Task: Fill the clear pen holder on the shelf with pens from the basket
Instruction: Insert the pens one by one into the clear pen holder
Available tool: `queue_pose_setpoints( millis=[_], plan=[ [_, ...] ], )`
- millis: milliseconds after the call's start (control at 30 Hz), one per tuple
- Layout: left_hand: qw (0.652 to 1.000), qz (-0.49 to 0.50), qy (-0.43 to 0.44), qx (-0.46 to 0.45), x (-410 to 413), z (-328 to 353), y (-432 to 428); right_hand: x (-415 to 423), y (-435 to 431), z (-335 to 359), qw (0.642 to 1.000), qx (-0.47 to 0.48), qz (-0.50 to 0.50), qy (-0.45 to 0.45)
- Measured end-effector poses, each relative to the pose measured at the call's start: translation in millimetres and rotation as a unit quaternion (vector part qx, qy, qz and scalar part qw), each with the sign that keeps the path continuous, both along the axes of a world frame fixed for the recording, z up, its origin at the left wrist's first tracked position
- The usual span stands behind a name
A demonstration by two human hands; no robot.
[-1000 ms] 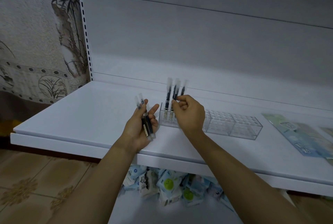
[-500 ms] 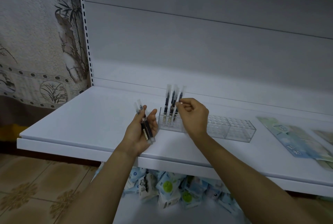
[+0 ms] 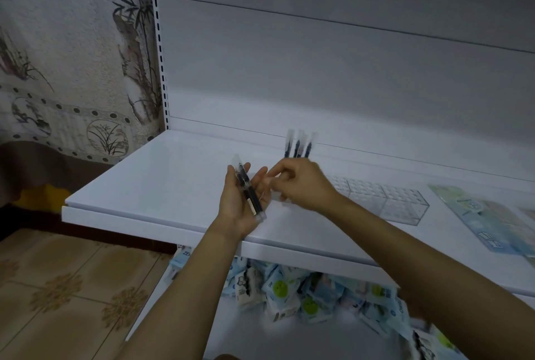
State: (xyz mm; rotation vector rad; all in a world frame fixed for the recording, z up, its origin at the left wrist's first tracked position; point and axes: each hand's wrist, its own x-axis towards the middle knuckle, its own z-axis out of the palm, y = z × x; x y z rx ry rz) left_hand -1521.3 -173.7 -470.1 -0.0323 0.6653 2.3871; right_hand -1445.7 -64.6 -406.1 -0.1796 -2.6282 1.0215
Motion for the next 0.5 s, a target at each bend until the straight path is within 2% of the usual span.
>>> queue_pose_setpoints(
  millis=[100, 200, 333, 500],
  plan=[
    [1.000, -0.011, 0.011, -0.015, 1.7, 1.2, -1.9, -9.9, -17.4, -10.5, 0.998, 0.059, 0.021, -0.030],
    [0.998, -0.022, 0.026, -0.053, 2.7, 0.3, -1.6, -18.7, -28.1, -17.0, 0.995, 0.069, 0.006, -0.067],
    [0.998, -0.017, 0.041, -0.055, -2.0, -5.8, 0.5, -23.5, -30.9, -18.3, 0.996, 0.000, -0.002, -0.089],
    [0.998, -0.014, 0.050, -0.039, -0.3, -2.6, 2.6, -23.7, -28.3, -20.3, 0.989, -0.126, -0.026, -0.068]
  ],
)
